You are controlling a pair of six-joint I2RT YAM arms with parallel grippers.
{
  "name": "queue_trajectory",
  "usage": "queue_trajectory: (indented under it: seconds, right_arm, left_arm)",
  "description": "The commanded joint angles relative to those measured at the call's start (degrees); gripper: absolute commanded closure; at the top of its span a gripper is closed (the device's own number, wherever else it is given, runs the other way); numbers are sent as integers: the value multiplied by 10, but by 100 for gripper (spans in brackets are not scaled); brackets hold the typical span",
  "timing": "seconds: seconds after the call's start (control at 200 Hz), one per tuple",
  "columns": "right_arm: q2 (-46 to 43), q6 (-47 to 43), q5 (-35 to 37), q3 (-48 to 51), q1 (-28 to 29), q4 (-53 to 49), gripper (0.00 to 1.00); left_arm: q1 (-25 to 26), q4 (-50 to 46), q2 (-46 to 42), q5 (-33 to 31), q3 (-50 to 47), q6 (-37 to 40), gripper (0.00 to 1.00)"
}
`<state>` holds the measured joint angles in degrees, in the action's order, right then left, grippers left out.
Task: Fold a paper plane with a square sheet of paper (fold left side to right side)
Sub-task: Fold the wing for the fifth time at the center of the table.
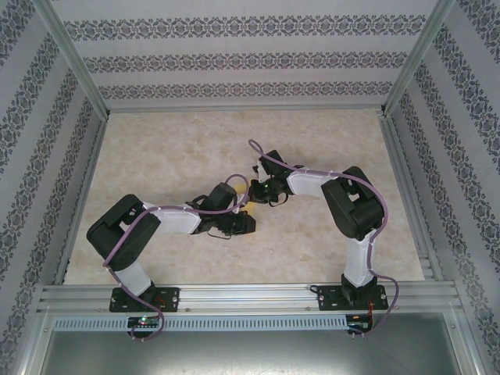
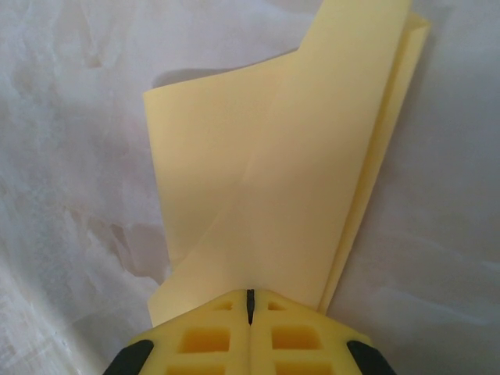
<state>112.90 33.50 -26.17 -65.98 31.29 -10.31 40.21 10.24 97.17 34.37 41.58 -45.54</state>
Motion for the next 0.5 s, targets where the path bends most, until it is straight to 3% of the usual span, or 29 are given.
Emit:
queue_trajectory:
  seconds: [0.0, 0.495]
  right_arm:
    - [25, -14, 35, -3, 6, -41, 100]
    - [25, -19, 39, -9, 8, -56, 100]
  left_arm:
    - [10, -6, 7, -7, -9, -3, 82]
    - [10, 2, 11, -13, -19, -7, 83]
